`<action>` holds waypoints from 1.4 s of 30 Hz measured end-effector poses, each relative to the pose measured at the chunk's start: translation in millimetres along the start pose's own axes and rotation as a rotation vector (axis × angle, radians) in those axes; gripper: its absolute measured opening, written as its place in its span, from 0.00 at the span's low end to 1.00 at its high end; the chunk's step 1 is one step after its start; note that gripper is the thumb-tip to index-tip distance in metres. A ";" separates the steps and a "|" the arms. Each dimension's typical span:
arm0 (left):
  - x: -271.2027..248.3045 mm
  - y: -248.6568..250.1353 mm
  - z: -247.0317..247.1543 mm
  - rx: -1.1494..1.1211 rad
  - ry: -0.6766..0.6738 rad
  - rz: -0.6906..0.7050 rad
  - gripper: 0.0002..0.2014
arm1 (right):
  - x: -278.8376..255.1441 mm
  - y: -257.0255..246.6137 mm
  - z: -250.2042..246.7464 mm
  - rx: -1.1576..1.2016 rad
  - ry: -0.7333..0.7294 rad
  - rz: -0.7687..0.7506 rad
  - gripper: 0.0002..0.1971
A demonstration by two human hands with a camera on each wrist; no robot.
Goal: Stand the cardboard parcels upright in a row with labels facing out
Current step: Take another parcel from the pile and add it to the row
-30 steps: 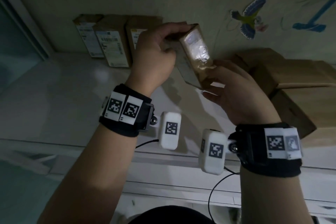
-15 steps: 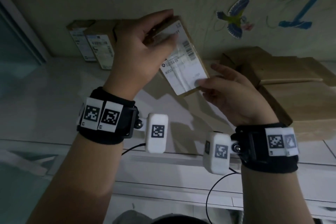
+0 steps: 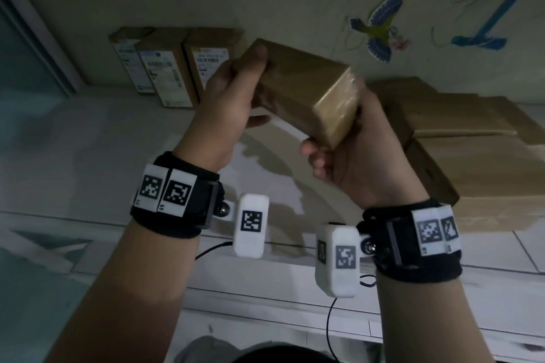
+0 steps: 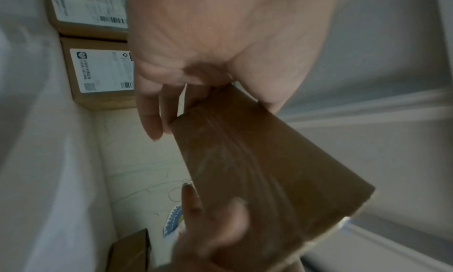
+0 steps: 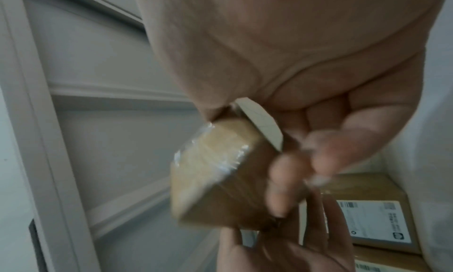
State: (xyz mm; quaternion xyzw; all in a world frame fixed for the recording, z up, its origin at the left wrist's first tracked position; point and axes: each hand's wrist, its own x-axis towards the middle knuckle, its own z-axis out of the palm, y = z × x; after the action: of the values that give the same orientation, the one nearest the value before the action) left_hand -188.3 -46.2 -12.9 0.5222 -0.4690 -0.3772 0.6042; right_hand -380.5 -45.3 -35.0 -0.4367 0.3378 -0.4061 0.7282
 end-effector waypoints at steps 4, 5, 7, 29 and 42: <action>1.5 -1.0 -1.1 -0.039 0.033 -0.032 0.24 | 1.5 8.6 -1.2 -0.110 0.068 -0.103 0.20; 1.2 -0.7 -1.4 -0.034 0.033 -0.036 0.25 | 0.8 9.2 -1.8 -0.139 0.092 -0.130 0.17; 0.9 -1.0 -0.5 -0.015 0.013 -0.056 0.26 | -1.3 9.0 -2.2 -0.183 0.103 -0.152 0.14; 67.5 27.6 -34.5 0.622 -0.280 0.272 0.23 | 104.5 -27.7 51.4 -0.683 0.349 -0.307 0.40; 146.7 -6.8 -60.3 1.411 -0.139 0.277 0.45 | 207.4 -42.8 40.6 -1.012 0.481 -0.108 0.41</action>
State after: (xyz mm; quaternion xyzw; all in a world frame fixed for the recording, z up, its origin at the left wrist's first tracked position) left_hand -89.7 -169.3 4.9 0.6986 -0.7000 0.0633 0.1339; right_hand -267.2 -226.8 -8.6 -0.6435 0.6241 -0.3180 0.3087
